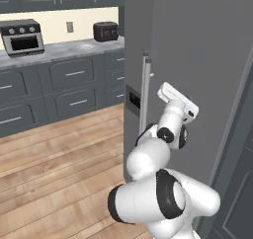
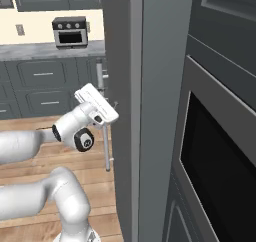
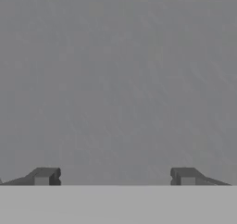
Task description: Place the steak on the counter behind the older steak on the same shelf of the fridge to maintain FIFO order. Close the fridge door when finished.
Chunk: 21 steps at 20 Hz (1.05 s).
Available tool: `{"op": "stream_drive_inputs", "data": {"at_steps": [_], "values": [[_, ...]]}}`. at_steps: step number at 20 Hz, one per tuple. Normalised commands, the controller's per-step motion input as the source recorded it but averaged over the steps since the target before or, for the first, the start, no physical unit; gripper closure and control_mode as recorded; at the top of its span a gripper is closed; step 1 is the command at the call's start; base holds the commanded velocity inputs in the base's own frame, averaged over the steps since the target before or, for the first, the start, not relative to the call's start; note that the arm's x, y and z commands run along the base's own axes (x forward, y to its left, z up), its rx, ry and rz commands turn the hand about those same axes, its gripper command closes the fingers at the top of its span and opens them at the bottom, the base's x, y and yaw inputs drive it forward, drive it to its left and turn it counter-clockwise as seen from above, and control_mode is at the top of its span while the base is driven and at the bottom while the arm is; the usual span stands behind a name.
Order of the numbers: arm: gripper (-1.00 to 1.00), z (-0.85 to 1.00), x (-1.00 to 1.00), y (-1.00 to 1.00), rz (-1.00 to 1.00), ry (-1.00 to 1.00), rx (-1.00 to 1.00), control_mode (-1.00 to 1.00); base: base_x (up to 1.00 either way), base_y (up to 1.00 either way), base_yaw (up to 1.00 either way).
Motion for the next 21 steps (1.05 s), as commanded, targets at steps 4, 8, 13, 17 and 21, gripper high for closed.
{"op": "stream_drive_inputs", "data": {"at_steps": [4, 8, 13, 17, 21], "values": [[-1.00, 0.00, 0.19, -0.40, -0.11, -0.18, 0.00, -1.00, 0.00, 0.00, 0.00], [-1.00, 0.00, 0.21, -0.45, -0.11, -0.17, 0.00, -1.00, 0.00, 0.00, 0.00], [-1.00, 0.00, 0.17, -0.57, -0.09, -0.12, 0.01, -1.00, 0.00, 0.00, 0.00], [-1.00, -0.06, 0.01, -0.52, -0.04, -0.11, 0.00, -1.00, 0.00, 0.00, 0.00], [-1.00, -0.11, -0.18, -0.33, -0.05, -0.14, 0.00, -1.00, 0.00, 0.00, 0.00]]}}
